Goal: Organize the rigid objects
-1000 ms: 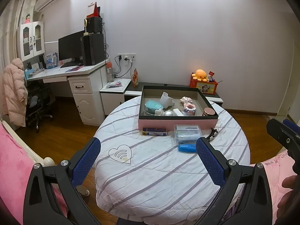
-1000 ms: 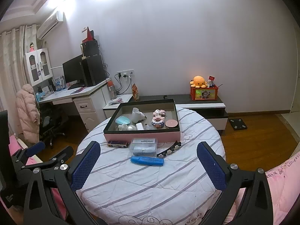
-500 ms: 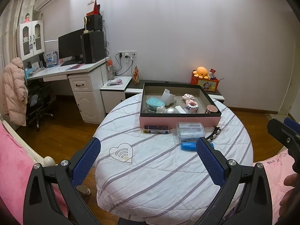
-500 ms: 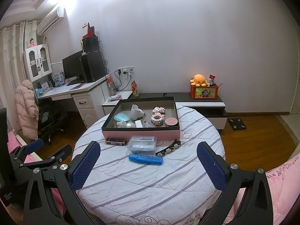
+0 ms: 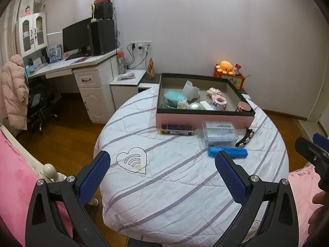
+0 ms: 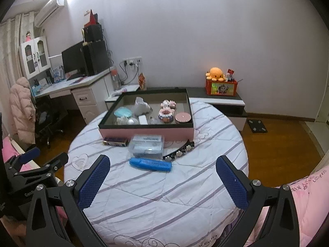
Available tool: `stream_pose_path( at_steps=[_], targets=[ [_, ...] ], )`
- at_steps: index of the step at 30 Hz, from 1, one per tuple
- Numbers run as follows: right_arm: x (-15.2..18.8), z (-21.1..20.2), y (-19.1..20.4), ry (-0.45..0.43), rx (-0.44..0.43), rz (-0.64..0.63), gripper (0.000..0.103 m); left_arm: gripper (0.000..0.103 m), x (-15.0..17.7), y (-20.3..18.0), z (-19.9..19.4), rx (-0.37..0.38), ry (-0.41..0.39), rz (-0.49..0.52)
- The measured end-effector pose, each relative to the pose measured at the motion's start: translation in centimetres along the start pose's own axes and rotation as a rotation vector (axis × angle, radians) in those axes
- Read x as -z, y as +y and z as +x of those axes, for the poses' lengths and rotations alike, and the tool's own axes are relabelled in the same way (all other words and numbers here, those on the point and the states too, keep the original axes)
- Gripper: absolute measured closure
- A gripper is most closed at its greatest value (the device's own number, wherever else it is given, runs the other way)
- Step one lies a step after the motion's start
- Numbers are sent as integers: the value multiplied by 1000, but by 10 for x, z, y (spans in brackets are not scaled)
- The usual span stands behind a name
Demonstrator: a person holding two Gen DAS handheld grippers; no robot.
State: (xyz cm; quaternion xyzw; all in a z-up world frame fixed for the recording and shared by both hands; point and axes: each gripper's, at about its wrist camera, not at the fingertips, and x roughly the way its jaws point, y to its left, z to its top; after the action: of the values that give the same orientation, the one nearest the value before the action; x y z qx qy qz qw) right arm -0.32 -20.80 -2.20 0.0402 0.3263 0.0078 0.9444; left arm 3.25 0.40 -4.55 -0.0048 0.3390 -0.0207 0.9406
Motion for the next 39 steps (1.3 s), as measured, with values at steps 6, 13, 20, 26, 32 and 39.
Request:
stream_pose_path(
  at_steps=[6,13,20,26,32,39],
  targets=[
    [8,34,-8,75,10,5,0,0,4,-9,26,15,44,20],
    [17,65,-23,138,19,30,0,0,8,-32,56,40,98,52],
    [21,89,-45,183,7,55,0,0,11,-53,79,41,141,70],
    [29,117,-46,232,-40,62,0,0,9,-40,92,3,154,55],
    [32,142,-29,259,-106,13,0,0,9,-27,105,-27,167,49],
    [35,178,-16,295,-119,-44,0,0,8,-15,118,-37,176,43]
  ],
)
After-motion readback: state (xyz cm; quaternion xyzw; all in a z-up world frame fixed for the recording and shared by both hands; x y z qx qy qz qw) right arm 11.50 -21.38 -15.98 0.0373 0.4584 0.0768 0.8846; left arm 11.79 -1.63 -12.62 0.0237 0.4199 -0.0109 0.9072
